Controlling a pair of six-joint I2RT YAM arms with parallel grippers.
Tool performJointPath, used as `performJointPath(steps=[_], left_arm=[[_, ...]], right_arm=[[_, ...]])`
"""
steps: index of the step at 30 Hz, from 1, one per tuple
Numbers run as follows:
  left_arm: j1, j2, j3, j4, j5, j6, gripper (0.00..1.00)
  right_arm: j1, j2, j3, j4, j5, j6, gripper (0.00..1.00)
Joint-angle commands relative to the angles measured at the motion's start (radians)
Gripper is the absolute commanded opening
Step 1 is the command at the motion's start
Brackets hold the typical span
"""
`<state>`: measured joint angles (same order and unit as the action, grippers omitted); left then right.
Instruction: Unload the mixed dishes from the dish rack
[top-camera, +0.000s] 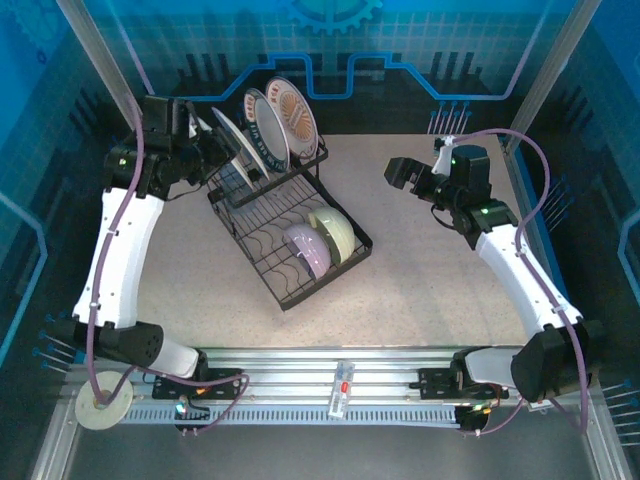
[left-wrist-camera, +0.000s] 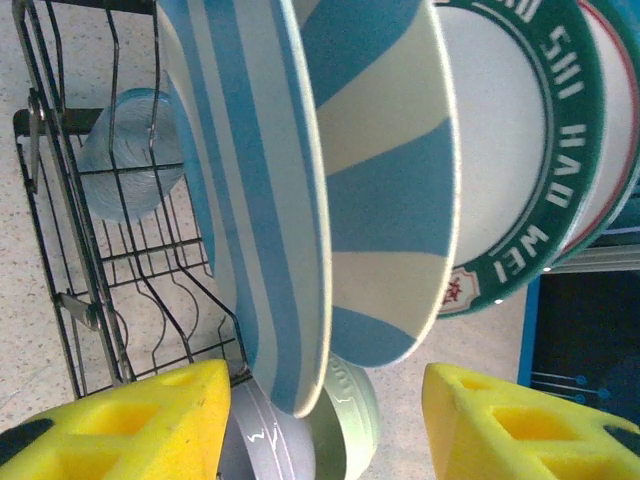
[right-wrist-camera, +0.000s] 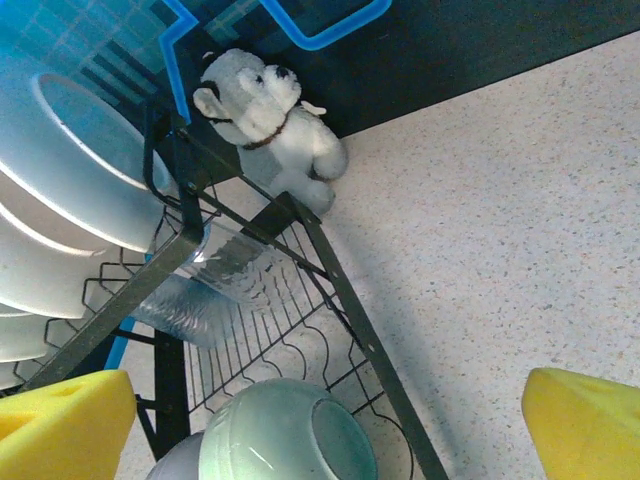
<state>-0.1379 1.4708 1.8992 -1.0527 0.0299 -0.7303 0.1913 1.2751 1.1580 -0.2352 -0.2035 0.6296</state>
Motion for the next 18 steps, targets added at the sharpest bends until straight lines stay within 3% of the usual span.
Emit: performJointPath(steps=[1, 11, 18], left_arm=[[-0.008, 0.032, 0.054, -0.035, -0.047, 0.032, 0.52], [-0.005, 0.123, 0.138, -0.077, -0.107, 0.058, 0.39], [-0.002, 0.162, 0.168, -0.09, -0.12, 0.055, 0.29]], right_arm=[[0.011, -0.034, 0.027, 0.004, -0.039, 0.015, 1.0], [0.021, -0.042, 0.037, -0.012, -0.031, 0.002, 0.99], [0.082, -0.064, 0.087, -0.019, 0.015, -0.109, 1.0]])
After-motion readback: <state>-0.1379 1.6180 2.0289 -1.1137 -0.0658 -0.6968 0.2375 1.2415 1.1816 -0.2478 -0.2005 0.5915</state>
